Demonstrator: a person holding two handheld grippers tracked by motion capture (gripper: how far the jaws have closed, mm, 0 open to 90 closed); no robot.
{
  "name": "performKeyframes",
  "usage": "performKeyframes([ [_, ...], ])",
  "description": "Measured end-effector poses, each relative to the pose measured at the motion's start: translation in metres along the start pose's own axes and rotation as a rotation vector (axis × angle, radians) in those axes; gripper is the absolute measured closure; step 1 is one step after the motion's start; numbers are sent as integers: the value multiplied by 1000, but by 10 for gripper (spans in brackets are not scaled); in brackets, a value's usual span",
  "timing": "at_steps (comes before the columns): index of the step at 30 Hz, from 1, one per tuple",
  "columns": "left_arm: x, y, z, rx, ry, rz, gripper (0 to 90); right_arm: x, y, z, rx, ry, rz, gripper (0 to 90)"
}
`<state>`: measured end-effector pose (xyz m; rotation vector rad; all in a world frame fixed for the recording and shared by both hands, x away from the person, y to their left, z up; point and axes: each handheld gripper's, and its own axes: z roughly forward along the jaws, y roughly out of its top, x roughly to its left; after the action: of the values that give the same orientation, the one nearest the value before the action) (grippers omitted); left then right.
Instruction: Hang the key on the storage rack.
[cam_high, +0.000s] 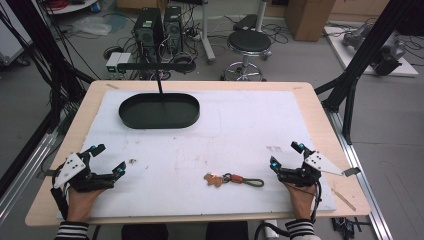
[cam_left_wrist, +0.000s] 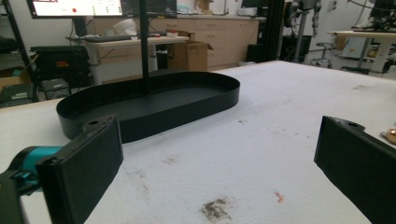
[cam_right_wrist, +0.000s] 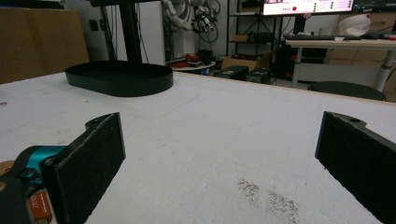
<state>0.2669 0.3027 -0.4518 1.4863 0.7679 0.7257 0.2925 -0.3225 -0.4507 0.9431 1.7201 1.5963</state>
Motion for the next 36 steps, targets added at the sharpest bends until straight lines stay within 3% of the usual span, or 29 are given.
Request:
performKeyframes([
  [21,1,0,-1,-15,-6,-11,17,0,1,1,13,23,-12,5],
  [27,1,-1,-2,-21,-5,-12,17,1,4,4,63,78,-7,5],
  [34,2,-1,-2,-24,-6,-12,17,6,25,6,177,224,-48,5],
  [36,2,-1,-2,-23,-8,-16,17,9,33,8,219,260,-82,6],
])
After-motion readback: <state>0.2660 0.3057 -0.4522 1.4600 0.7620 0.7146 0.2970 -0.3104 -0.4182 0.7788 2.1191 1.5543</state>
